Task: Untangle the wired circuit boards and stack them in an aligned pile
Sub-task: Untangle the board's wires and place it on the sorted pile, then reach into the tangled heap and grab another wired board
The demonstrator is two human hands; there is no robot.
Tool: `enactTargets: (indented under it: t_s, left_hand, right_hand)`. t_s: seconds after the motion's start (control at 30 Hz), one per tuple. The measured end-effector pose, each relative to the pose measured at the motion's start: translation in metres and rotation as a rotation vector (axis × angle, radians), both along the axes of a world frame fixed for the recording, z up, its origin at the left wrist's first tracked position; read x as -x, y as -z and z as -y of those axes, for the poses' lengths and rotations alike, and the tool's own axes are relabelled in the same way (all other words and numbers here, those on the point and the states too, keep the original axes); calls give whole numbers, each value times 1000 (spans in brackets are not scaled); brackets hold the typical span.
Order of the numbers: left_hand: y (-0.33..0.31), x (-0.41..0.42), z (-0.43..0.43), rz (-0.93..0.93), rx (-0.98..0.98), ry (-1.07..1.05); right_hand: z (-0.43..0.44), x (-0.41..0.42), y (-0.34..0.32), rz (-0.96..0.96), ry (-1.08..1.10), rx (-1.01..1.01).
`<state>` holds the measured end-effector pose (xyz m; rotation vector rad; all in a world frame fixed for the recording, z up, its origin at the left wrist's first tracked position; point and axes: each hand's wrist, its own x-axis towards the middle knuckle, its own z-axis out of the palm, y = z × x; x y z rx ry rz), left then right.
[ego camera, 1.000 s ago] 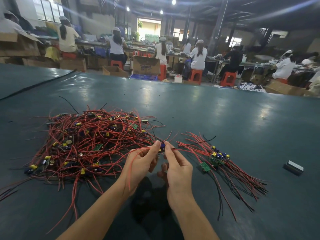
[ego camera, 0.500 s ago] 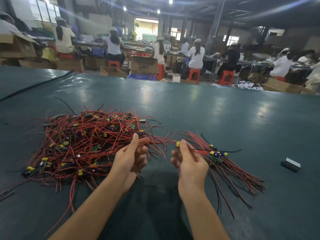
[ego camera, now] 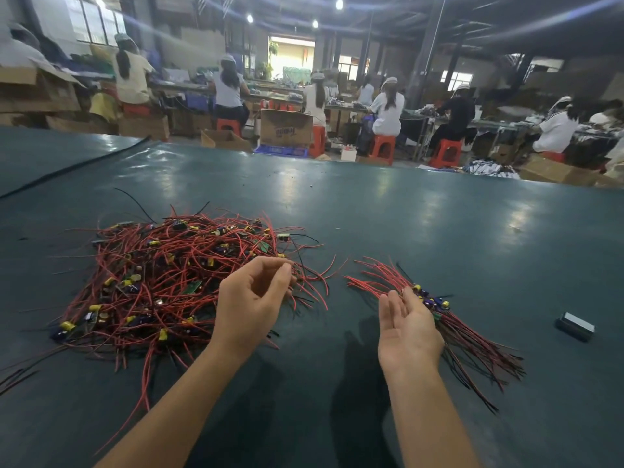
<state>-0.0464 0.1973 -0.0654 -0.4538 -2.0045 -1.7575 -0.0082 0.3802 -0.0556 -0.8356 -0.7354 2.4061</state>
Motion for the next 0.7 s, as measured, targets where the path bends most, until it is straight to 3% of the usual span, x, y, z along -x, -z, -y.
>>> enactTargets:
  t_s: [0.1, 0.23, 0.33, 0.53, 0.7]
  left_hand:
    - [3, 3, 9, -264, 269, -148]
    - [2, 8, 20, -358, 367, -251]
    - [1, 11, 27, -347, 357, -296]
    - [-2, 21, 45, -341, 390, -454]
    - [4, 31, 67, -88, 462, -553]
  right_hand:
    - [8, 0, -1, 8, -34, 27]
    - [18, -1, 1, -40, -71, 83]
    - [16, -4, 2, -120, -1, 116]
    - [12, -5, 4, -134, 101, -32]
    - [19, -2, 6, -79, 46, -141]
